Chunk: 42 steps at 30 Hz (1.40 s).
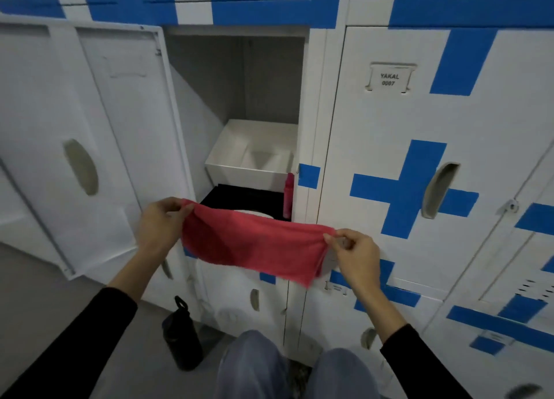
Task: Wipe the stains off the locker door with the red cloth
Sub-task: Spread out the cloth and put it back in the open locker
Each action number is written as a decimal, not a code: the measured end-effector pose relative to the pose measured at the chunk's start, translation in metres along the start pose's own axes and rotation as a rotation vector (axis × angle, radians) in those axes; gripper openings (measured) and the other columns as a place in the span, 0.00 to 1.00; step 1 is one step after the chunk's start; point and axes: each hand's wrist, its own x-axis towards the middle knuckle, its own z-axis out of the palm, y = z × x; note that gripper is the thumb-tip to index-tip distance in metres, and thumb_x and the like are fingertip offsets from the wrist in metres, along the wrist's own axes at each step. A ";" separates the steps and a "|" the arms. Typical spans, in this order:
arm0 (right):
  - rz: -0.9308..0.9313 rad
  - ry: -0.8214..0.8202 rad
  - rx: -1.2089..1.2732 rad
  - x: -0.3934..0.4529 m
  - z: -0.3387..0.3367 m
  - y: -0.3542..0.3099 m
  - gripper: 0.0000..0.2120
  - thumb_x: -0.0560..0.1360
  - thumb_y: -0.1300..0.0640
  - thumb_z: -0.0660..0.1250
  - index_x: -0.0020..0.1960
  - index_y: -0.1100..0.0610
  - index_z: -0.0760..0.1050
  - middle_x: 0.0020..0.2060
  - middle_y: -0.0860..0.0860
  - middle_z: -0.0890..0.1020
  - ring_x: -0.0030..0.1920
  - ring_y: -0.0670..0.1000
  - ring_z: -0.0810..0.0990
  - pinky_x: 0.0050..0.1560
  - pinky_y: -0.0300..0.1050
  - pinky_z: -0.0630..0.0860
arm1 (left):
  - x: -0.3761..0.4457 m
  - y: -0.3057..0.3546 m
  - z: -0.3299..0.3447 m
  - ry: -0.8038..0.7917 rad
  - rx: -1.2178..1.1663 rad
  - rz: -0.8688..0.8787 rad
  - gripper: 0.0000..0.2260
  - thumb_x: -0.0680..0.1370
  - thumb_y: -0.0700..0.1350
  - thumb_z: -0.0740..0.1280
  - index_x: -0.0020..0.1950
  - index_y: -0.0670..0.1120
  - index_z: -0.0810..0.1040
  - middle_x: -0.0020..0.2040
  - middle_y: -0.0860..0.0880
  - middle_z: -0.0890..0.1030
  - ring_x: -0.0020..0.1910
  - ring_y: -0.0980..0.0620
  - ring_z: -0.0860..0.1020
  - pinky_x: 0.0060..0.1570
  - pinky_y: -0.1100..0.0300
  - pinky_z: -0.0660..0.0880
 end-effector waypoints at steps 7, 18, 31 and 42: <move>0.226 -0.077 0.767 0.003 0.055 -0.036 0.04 0.79 0.60 0.65 0.51 0.61 0.76 0.43 0.56 0.86 0.39 0.58 0.86 0.39 0.48 0.83 | 0.042 -0.003 0.015 -0.045 -0.525 -0.328 0.03 0.76 0.33 0.64 0.48 0.37 0.77 0.45 0.40 0.78 0.27 0.57 0.81 0.27 0.69 0.78; -0.257 -0.225 0.188 0.011 0.120 -0.016 0.30 0.76 0.57 0.69 0.73 0.47 0.61 0.65 0.42 0.73 0.65 0.39 0.72 0.65 0.35 0.68 | 0.081 -0.030 0.074 -0.099 0.070 0.058 0.20 0.73 0.32 0.65 0.65 0.41 0.74 0.64 0.43 0.76 0.61 0.46 0.75 0.65 0.56 0.69; -0.412 -0.395 -1.316 0.051 0.168 -0.021 0.30 0.75 0.54 0.68 0.72 0.61 0.60 0.65 0.60 0.71 0.65 0.58 0.69 0.67 0.51 0.65 | 0.094 -0.062 0.085 -0.457 0.751 0.388 0.21 0.78 0.48 0.61 0.67 0.39 0.69 0.69 0.42 0.66 0.64 0.45 0.70 0.66 0.54 0.68; -0.581 -0.422 -1.364 0.065 0.161 -0.011 0.30 0.75 0.53 0.68 0.72 0.62 0.62 0.65 0.59 0.69 0.62 0.57 0.70 0.64 0.49 0.67 | 0.094 -0.054 0.079 -0.416 1.142 0.562 0.23 0.77 0.58 0.55 0.68 0.49 0.67 0.66 0.49 0.70 0.65 0.48 0.68 0.60 0.53 0.66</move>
